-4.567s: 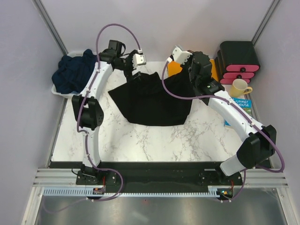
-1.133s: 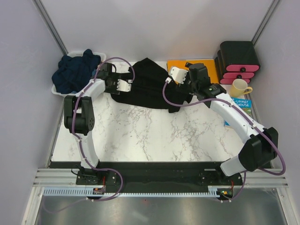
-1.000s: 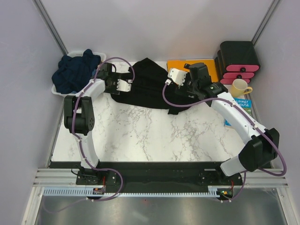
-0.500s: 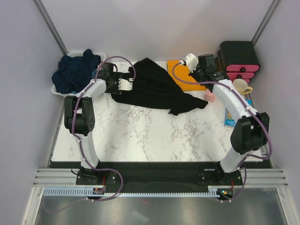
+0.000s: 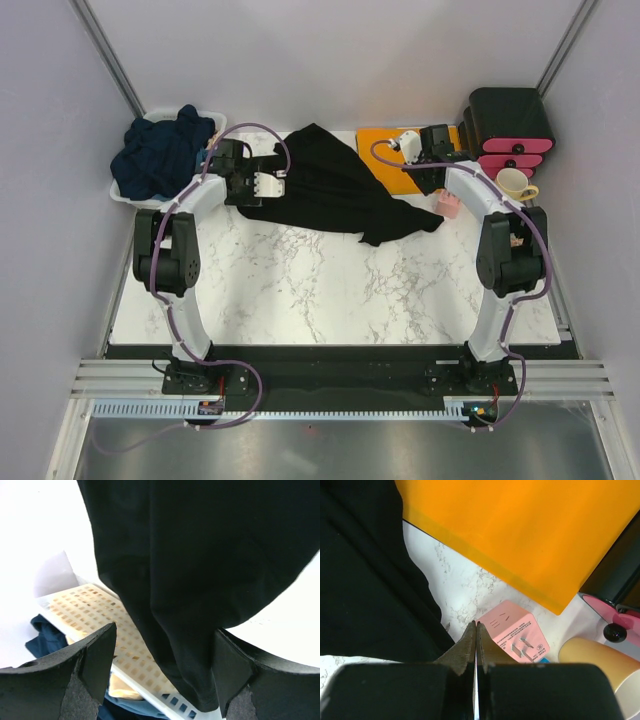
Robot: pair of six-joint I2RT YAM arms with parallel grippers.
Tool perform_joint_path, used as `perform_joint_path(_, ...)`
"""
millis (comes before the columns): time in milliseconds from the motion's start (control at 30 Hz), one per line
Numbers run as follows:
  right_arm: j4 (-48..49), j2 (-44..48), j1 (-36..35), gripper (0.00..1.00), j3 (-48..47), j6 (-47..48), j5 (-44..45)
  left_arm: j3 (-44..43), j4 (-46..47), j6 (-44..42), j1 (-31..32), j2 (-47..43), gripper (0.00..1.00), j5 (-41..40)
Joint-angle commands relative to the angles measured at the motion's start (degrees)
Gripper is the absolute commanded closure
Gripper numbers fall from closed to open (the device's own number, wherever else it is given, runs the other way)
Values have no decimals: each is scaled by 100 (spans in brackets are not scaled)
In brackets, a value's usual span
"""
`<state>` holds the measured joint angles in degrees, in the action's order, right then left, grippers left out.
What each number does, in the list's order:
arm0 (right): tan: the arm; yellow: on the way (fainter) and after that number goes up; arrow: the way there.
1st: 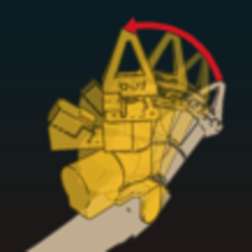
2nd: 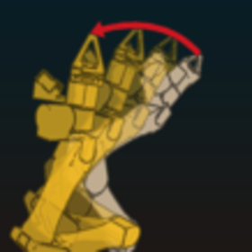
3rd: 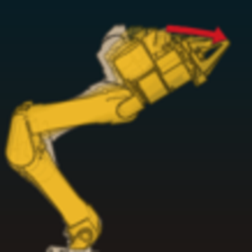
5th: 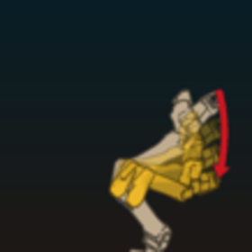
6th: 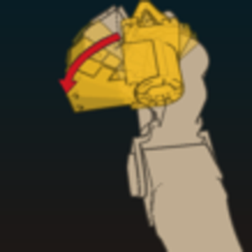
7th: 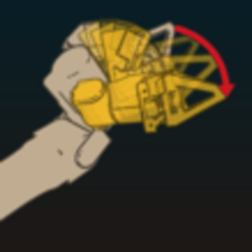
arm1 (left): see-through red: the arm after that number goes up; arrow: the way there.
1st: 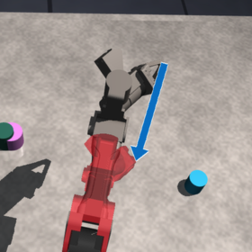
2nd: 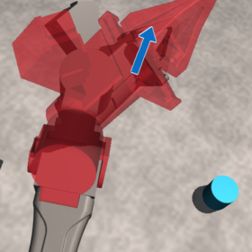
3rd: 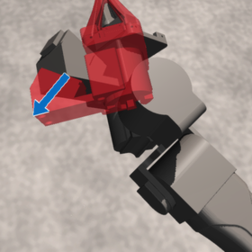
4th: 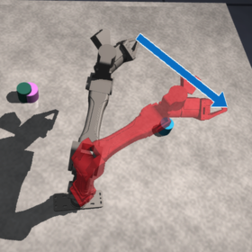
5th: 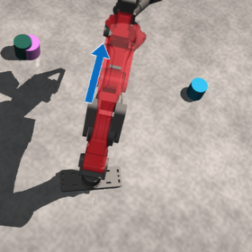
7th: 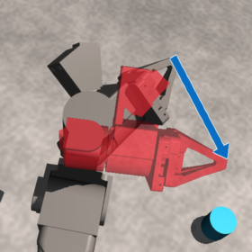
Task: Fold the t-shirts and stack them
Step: Flatten the tshirt out
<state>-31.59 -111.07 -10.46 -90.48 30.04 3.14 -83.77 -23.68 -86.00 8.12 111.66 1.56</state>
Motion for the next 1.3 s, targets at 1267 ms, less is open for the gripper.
perform_joint_path(1267,-400,-513,1265,100,-260,186,882,-34,144,206,23,-355,21,230)
